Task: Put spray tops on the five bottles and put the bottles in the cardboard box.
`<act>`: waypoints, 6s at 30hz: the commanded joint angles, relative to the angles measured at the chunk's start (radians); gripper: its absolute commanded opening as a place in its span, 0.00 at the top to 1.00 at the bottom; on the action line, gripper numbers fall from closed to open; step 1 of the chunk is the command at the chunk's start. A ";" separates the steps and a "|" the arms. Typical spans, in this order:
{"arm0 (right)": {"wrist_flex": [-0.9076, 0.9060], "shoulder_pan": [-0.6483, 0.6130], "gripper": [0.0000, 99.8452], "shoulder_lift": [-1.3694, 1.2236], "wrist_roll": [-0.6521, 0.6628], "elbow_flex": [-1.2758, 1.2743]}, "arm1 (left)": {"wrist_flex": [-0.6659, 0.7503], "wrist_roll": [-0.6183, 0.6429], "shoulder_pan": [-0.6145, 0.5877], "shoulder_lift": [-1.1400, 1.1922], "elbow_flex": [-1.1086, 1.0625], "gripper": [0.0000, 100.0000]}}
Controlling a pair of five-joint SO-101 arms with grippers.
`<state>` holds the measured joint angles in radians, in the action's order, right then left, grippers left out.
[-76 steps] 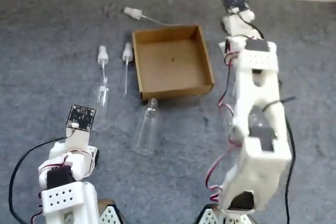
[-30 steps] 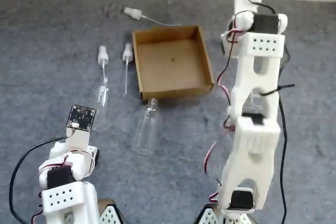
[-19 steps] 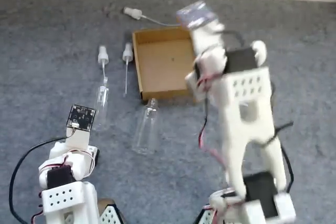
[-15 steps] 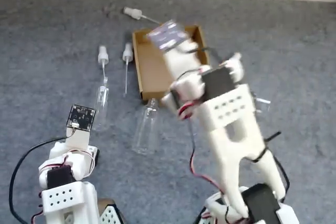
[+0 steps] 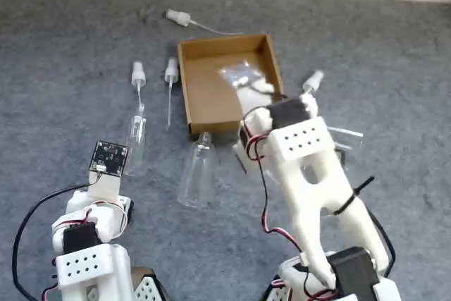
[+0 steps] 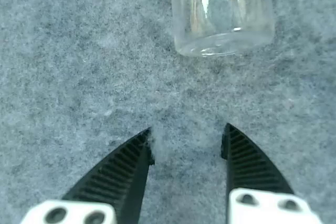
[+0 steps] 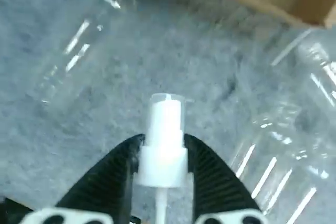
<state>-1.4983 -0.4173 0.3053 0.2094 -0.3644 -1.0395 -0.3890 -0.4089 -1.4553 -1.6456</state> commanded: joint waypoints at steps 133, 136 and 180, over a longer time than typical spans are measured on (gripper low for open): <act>0.469 0.888 1.00 -0.349 0.588 -0.246 | -0.402 0.353 0.229 2.730 3.132 1.00; 0.469 0.891 1.00 -0.349 0.588 -0.246 | -0.465 0.353 0.223 2.746 3.188 1.00; 0.469 0.972 1.00 -0.349 0.649 -0.249 | -0.431 0.328 0.099 1.386 1.952 0.99</act>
<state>-1.0518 0.5447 -0.0430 0.8094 -0.6299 -1.6978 -0.0299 -0.2309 -0.0698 0.5700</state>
